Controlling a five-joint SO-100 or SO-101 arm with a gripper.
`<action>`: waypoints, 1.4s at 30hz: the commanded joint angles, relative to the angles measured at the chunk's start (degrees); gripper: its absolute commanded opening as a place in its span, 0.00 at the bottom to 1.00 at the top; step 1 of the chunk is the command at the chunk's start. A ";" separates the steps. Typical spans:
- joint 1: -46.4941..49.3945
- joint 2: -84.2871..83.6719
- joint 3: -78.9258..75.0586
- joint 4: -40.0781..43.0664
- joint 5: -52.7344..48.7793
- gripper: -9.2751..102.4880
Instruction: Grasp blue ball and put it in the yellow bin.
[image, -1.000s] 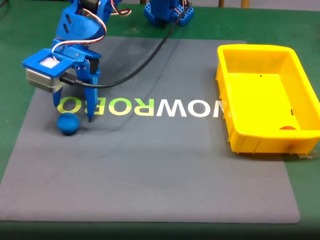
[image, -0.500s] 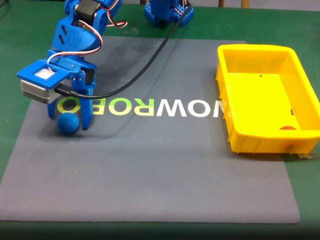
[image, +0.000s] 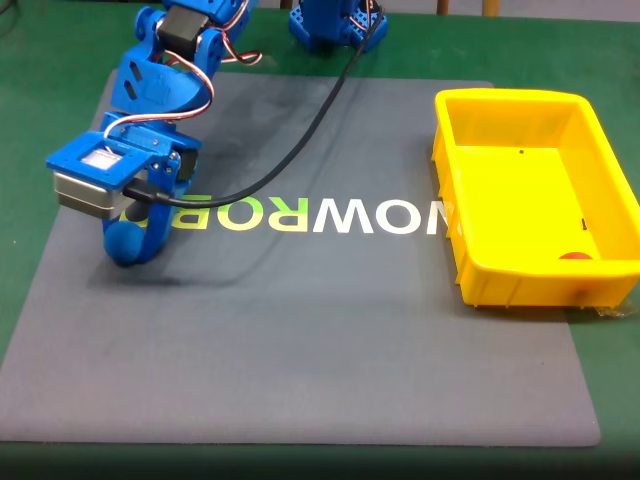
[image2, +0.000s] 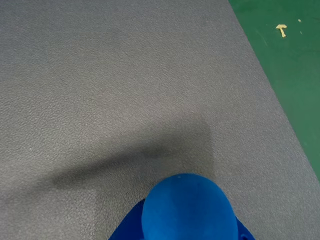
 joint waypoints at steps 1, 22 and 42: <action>-0.26 1.32 -2.72 0.09 1.14 0.08; -18.02 45.00 17.58 2.81 8.09 0.08; -55.81 57.48 32.43 5.54 19.34 0.08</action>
